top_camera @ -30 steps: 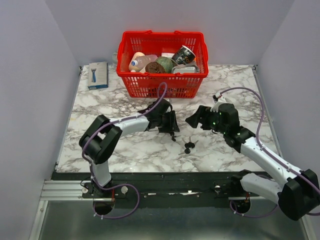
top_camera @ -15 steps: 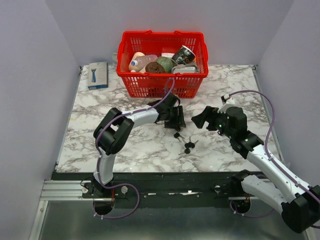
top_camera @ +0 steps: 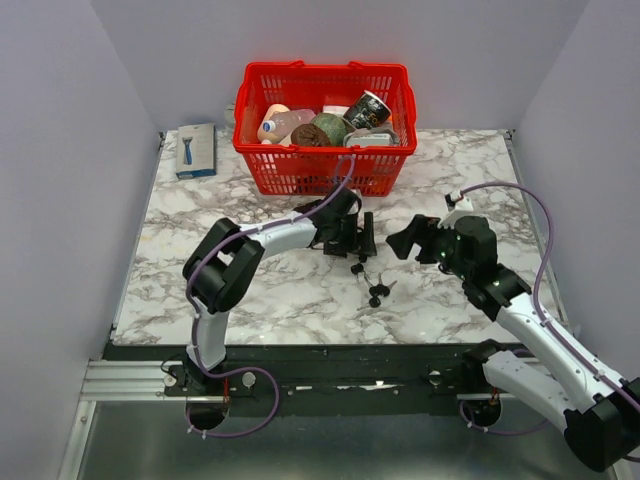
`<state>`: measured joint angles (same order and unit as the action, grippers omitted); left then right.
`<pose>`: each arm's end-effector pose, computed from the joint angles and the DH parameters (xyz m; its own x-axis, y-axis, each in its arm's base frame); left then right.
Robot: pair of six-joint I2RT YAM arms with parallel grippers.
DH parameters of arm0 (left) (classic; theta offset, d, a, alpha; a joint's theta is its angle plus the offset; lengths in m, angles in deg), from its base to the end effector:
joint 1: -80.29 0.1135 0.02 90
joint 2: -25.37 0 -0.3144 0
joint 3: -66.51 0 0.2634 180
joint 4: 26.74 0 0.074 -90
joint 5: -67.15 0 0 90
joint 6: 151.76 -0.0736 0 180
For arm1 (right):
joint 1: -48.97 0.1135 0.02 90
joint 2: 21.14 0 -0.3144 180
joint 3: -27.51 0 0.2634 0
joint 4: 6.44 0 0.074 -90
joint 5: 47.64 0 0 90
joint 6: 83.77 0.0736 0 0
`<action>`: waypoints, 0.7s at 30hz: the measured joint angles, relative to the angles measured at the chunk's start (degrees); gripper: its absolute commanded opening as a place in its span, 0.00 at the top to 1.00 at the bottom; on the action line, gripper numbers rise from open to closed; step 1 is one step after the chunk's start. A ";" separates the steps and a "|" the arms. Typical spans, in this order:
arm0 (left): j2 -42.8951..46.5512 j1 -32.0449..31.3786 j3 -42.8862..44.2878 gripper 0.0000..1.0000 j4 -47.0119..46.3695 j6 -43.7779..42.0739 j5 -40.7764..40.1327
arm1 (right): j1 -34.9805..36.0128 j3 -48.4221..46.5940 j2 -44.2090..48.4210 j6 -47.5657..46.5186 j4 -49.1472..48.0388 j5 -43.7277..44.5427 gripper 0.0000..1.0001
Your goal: Unlock with the key
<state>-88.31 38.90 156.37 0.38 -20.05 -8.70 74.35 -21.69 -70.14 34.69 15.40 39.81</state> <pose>0.3473 -0.3301 0.1822 -0.9383 -0.0330 -0.3441 0.1773 0.8086 -0.5610 0.1922 0.0948 0.2973 -0.5148 0.2827 -0.8094 -0.2505 0.8533 0.4574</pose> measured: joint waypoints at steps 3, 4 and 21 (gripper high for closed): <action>2.91 -0.07 -2.16 0.01 1.64 -2.78 -1.95 | 0.00 -0.02 0.50 -0.59 0.90 0.00 0.05; 4.09 -0.04 -2.91 0.01 2.32 -3.67 -2.49 | 0.00 -0.04 0.79 -0.94 1.25 0.02 0.05; 33.44 12.07 -9.73 0.01 9.14 -21.18 -6.43 | 3.98 -17.11 -21.70 -8.98 10.93 2.27 0.15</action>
<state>-54.87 50.97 146.64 9.51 -41.23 -15.12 78.33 -38.80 -91.84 25.71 26.32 42.09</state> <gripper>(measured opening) 0.988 0.870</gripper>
